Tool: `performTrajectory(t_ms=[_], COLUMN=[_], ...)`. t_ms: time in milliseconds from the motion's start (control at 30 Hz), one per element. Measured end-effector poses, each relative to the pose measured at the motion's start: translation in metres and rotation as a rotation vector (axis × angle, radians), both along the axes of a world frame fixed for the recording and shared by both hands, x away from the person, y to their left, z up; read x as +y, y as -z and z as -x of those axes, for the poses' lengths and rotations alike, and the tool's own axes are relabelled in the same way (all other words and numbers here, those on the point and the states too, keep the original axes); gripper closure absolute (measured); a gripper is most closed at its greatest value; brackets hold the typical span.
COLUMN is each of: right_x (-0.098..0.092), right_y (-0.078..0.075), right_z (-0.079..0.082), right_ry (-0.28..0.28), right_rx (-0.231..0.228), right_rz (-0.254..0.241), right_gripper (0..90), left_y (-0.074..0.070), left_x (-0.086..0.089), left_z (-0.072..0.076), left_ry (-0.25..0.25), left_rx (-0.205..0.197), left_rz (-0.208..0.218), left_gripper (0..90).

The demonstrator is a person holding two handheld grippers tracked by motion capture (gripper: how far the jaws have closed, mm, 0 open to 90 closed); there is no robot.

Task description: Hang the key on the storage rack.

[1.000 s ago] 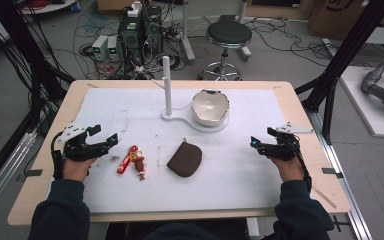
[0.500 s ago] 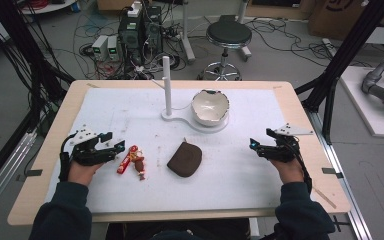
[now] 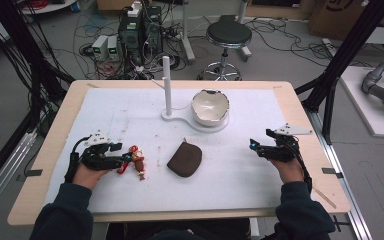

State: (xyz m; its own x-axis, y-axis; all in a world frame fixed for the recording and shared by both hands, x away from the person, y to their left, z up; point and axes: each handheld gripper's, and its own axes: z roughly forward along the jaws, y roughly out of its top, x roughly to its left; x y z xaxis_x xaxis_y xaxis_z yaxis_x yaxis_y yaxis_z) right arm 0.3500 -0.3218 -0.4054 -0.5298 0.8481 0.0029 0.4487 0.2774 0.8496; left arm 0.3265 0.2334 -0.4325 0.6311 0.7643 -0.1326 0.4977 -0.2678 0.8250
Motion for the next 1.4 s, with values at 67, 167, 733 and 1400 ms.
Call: performTrajectory(t_ms=[67, 167, 733, 1400], right_x=[0.0, 0.0, 0.002, 0.0], right_y=[0.0, 0.0, 0.001, 0.001], right_z=[0.0, 0.001, 0.0, -0.001], right_ry=[-0.001, 0.002, 0.001, 0.016], right_rx=[0.002, -0.001, 0.008, 0.007], right_rz=[0.004, 0.004, 0.013, 0.005], right_gripper=[21.6, 21.6, 21.6, 23.9], left_y=[-0.003, -0.007, 0.011, -0.048], left_x=[-0.004, -0.011, -0.069, -0.042], left_z=[0.005, 0.011, 0.035, -0.01], left_ry=[-0.002, -0.011, -0.131, 0.027], left_rx=[-0.005, 0.0, 0.083, -0.086], left_rz=[0.01, 0.021, -0.215, 0.146], left_gripper=[38.6, 41.2, 36.9, 46.0])
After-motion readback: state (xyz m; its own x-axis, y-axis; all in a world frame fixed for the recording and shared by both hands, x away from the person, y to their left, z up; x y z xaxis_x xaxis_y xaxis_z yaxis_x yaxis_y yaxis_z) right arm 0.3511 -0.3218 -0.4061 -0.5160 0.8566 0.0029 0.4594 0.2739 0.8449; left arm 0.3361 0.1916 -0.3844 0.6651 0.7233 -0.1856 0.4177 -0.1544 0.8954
